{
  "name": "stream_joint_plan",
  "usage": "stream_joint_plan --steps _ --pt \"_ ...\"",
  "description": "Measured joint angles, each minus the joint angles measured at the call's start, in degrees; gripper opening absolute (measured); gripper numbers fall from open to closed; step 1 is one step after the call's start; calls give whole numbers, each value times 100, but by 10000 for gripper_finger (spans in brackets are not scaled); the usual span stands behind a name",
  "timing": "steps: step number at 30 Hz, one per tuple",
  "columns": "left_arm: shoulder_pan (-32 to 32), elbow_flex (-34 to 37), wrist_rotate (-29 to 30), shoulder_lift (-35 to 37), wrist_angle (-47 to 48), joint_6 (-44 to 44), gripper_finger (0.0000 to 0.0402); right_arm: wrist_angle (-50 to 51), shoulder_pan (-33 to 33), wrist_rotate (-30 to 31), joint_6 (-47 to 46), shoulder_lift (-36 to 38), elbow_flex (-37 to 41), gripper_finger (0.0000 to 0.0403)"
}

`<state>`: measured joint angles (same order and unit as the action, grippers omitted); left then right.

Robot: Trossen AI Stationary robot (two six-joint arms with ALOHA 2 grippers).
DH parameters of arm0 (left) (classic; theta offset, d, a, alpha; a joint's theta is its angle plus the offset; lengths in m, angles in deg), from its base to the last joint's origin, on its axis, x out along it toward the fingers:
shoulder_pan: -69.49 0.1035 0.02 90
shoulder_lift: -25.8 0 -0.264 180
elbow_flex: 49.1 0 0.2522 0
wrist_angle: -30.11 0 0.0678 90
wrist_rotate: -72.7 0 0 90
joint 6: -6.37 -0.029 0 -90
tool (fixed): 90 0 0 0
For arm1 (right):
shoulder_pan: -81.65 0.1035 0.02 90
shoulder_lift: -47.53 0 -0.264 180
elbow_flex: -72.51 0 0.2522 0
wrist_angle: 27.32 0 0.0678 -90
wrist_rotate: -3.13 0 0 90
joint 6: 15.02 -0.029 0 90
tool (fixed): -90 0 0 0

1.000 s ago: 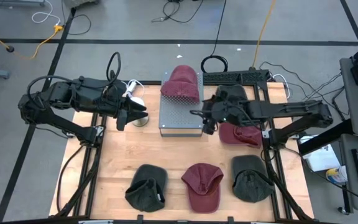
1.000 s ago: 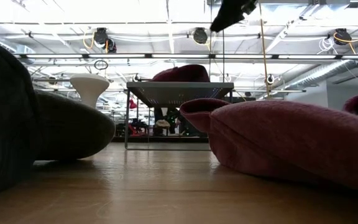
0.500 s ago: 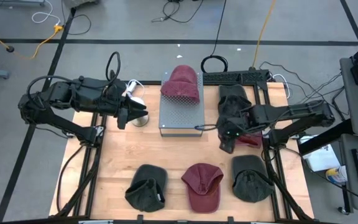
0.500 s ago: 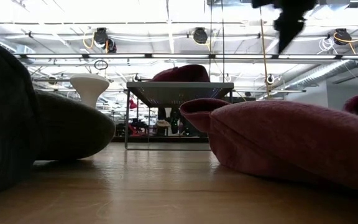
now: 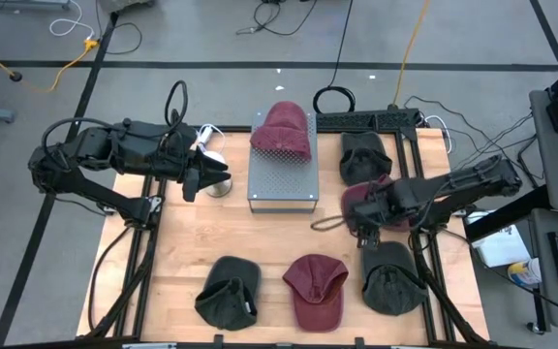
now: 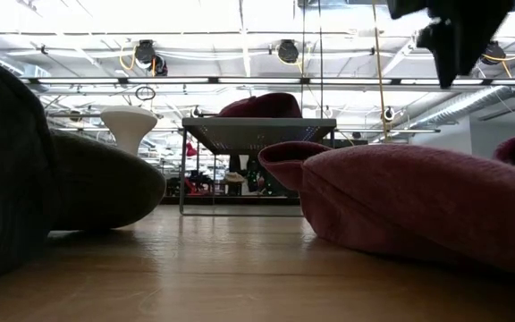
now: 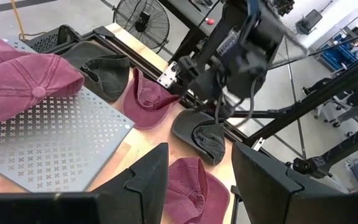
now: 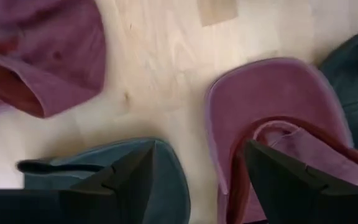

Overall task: Pick & Place hat
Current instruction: Stack the top red cap on top of the red cap on the shelf

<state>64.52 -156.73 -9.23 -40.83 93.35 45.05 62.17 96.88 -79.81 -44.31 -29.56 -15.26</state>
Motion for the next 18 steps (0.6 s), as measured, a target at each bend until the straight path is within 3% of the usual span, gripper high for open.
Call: stream_joint_plan --steps 5,12,18 --pt "1 0 0 0 1 -45 182 -423 431 763 -243 -1 842 240" --pt "0 0 -2 0 4 -107 182 -1187 760 996 -451 1 1925 240" --pt "2 0 -57 0 7 -134 182 -1646 854 1647 -326 -120 2557 235"
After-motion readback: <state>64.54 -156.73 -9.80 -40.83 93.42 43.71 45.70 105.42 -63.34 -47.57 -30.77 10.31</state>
